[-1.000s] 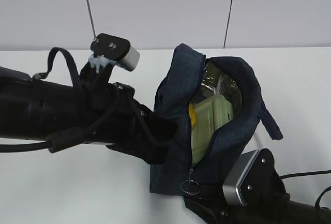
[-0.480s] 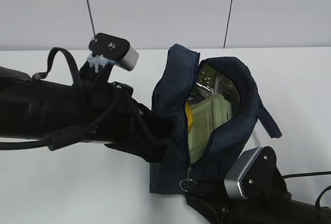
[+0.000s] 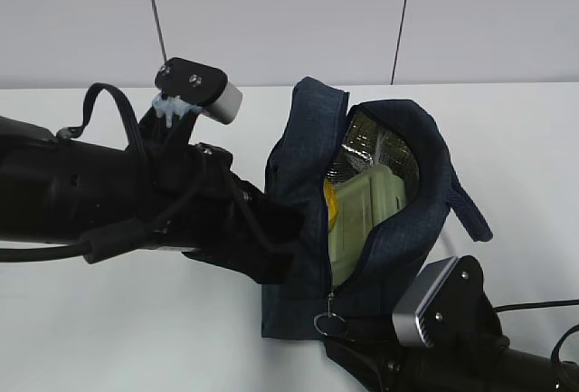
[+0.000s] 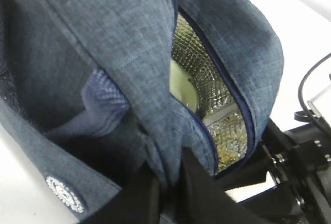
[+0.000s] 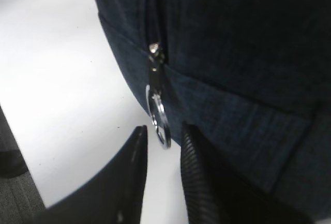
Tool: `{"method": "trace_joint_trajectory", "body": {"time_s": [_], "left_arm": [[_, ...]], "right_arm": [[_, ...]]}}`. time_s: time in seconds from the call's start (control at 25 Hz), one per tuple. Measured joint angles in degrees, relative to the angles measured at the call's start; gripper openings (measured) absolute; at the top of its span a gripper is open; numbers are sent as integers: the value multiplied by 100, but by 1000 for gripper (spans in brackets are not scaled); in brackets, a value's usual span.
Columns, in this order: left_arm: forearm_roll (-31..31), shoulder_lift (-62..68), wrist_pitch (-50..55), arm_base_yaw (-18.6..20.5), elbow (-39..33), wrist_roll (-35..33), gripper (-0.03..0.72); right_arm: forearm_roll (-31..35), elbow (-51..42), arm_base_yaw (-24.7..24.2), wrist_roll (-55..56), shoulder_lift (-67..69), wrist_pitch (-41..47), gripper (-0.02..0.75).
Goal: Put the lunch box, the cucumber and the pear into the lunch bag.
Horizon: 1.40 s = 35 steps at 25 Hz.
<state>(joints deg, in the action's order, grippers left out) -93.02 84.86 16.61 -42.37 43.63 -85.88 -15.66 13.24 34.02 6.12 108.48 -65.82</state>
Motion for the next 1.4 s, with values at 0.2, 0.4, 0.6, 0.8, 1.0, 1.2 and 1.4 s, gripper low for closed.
{"method": "trace_joint_trajectory", "body": {"time_s": [0.2, 0.4, 0.6, 0.8, 1.0, 1.2, 1.4], "left_arm": [[0, 0, -5, 0, 0, 0, 3], [5, 0, -10, 0, 0, 0, 3], [34, 0, -19, 0, 0, 0, 3], [141, 0, -75, 0, 0, 0, 3], [163, 0, -152, 0, 0, 0, 3], [163, 0, -221, 0, 0, 0, 3], [163, 0, -233, 0, 0, 0, 3]], "right_arm": [[0, 80, 0, 31, 0, 0, 191], [-52, 136, 0, 94, 0, -13, 191], [-96, 136, 0, 115, 0, -13, 118], [-299, 145, 0, 128, 0, -13, 0], [-598, 145, 0, 223, -26, -13, 0], [-834, 145, 0, 379, -273, -13, 0], [-919, 55, 0, 597, -611, -3, 0]]}}
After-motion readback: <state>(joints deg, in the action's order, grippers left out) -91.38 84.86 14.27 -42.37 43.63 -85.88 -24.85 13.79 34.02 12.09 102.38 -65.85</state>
